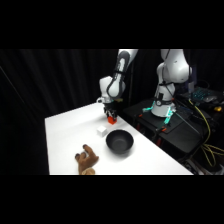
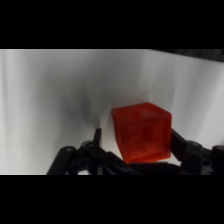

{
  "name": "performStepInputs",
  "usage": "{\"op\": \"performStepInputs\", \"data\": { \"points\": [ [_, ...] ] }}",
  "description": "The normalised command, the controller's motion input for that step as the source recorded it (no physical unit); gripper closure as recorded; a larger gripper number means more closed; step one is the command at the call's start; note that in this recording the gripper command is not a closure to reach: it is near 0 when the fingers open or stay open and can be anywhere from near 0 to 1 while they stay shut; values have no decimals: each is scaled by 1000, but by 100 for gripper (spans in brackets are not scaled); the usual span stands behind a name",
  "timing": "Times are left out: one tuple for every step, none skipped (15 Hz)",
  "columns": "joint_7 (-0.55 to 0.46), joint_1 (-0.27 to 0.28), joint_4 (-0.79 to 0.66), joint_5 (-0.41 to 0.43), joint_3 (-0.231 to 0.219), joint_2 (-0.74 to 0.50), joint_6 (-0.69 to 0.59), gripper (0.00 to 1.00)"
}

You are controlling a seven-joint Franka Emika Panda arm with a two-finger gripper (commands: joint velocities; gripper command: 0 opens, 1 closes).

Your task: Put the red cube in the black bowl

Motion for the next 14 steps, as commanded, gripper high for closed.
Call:
{"op": "performStepInputs", "data": {
  "points": [
    [4,-145,102,-101,118,132,119,100],
    [24,-132,77,-127,102,100,115,100],
    [65,-115,40,-153,81,55,110,100],
    [96,-94,-11,-173,57,-3,114,100],
    [148,-54,-48,-206,20,-35,121,100],
    [204,-16,-92,-235,-18,-84,115,100],
    [349,79,-160,-306,-103,-173,90,100],
    [363,103,-188,-324,-117,-219,75,100],
    [476,186,-234,-379,-178,-313,20,100],
    [542,237,-219,-420,-212,-352,-45,100],
    [586,269,-201,-428,-210,-416,-126,100],
    [638,302,-176,-446,-216,-477,-222,100],
    [643,303,-152,-446,-199,-538,-346,100],
    [604,284,-130,-408,-144,-592,-391,100]
  ]
}}
